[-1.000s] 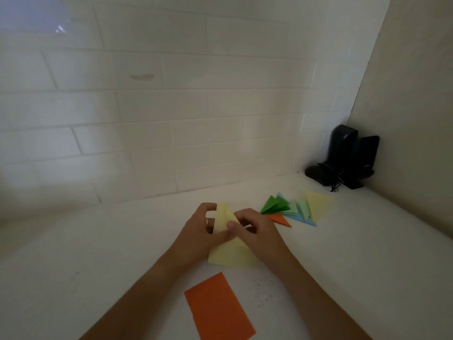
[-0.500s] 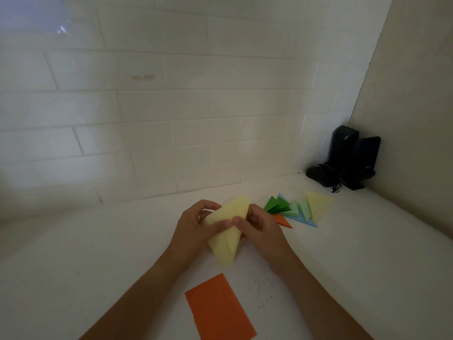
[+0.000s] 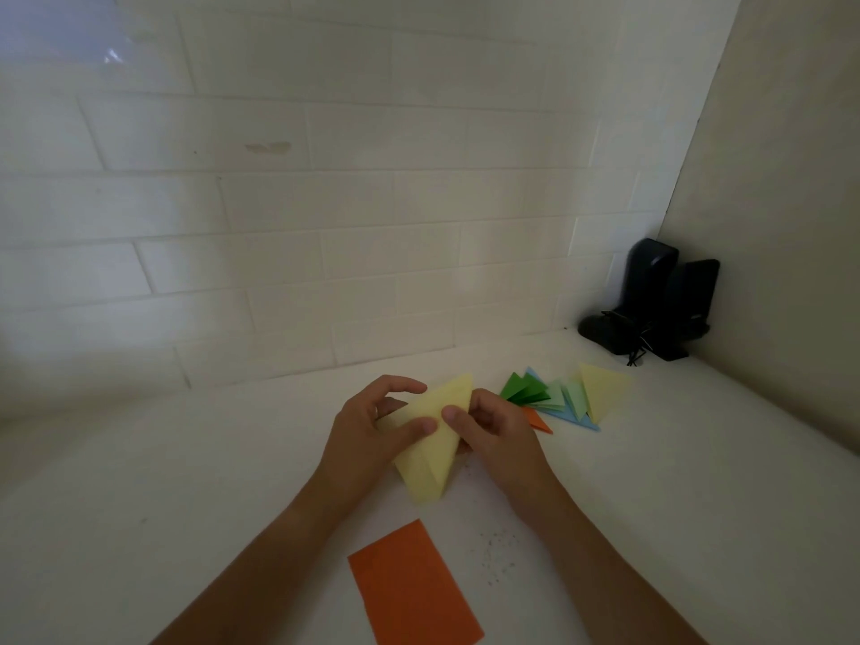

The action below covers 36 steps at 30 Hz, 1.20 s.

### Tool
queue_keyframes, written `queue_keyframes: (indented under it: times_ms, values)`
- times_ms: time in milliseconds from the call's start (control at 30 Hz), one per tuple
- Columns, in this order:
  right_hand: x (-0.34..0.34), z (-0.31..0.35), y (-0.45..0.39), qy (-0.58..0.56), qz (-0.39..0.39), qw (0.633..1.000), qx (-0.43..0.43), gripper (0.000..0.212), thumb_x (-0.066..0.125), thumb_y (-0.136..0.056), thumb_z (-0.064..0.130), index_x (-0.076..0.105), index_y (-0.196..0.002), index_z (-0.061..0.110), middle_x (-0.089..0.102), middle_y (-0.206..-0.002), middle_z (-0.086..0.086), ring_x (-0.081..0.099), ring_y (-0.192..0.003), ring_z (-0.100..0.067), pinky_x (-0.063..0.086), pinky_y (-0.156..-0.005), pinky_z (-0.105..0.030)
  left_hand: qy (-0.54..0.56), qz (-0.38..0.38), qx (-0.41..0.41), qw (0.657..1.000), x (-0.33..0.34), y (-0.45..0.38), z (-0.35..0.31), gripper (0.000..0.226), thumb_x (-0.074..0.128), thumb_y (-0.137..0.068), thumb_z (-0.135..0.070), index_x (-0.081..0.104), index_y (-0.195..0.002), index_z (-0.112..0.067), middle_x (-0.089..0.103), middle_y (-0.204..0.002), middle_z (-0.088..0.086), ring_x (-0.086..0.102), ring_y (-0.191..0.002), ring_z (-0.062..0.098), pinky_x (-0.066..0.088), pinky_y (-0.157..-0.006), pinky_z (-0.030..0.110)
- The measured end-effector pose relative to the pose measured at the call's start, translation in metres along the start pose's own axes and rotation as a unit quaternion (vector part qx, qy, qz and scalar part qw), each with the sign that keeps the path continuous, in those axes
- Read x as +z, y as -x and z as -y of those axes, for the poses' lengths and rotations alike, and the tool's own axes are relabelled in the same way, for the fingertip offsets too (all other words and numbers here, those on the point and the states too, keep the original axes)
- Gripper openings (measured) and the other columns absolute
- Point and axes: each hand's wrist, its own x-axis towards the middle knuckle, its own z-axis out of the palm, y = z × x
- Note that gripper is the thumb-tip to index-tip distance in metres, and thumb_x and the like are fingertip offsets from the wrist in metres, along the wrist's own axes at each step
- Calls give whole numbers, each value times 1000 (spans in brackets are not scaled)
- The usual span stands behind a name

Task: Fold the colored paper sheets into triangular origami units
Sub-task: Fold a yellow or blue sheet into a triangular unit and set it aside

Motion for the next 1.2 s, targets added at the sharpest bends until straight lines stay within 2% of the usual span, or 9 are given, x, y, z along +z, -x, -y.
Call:
queue_keyframes:
  times_ms: [133,267,400,533,667,867,1000,1133,1200]
  values:
    - [0,3,2,-15,19,1000,8,23,65,-101,22,67,-93,1,69,-80,-4,66,-77,-16,54,-69,-28,24,4,0,1000,0,0,-3,34,84,-85,-15,72,-114,-27,79,-88,4,76,-85,21,60,-79,48]
    - [0,1,2,-12,25,1000,-5,16,67,-100,17,74,-107,5,76,-100,-16,73,-96,-33,60,-80,-44,34,-5,12,999,0,0,-4,35,83,-85,-12,71,-115,-24,79,-86,4,76,-82,23,60,-71,41]
    - [1,1,2,0,1,999,-33,13,73,-95,19,76,-102,9,74,-98,-17,70,-96,-41,57,-86,-57,49,-40,9,998,1,-1,-3,34,87,-79,-11,72,-107,-20,76,-83,-2,71,-76,10,53,-64,20]
    - [0,1,2,12,5,999,-35,20,75,-93,25,75,-98,5,73,-95,-19,68,-94,-43,55,-87,-59,44,-68,29,996,1,-2,-2,27,88,-78,-14,73,-99,-20,77,-86,2,71,-75,15,52,-62,22]
    - [0,4,4,9,56,998,-10,17,72,-96,20,78,-109,10,78,-103,-10,72,-99,-35,58,-88,-46,38,-89,45,994,0,-3,-1,22,87,-80,-15,74,-96,-22,77,-88,2,71,-77,20,54,-61,27]
    - [0,-1,2,20,40,999,-3,18,76,-92,29,77,-98,12,73,-92,-21,65,-78,-21,52,-73,-38,22,-73,51,996,2,-2,1,15,81,-87,-16,78,-100,-23,79,-88,-4,72,-81,15,55,-69,35]
    - [0,1,2,16,44,999,-7,22,75,-93,29,75,-94,6,67,-88,-26,61,-73,-17,50,-69,-33,10,-65,72,995,2,-2,2,15,78,-89,-14,80,-102,-22,79,-98,-11,73,-93,7,57,-75,23]
    - [-1,6,4,2,31,1000,1,21,65,-100,22,71,-81,18,67,-68,9,60,-66,-3,47,-64,-16,24,-45,75,996,0,-4,3,14,75,-92,-13,81,-103,-20,79,-100,-9,73,-96,10,57,-77,22]
    - [-2,5,3,-13,13,1000,8,18,66,-99,18,72,-82,15,67,-67,12,61,-65,0,47,-62,-14,6,-28,76,997,1,-4,4,13,75,-92,-14,82,-102,-21,79,-99,-10,74,-95,10,59,-76,25]
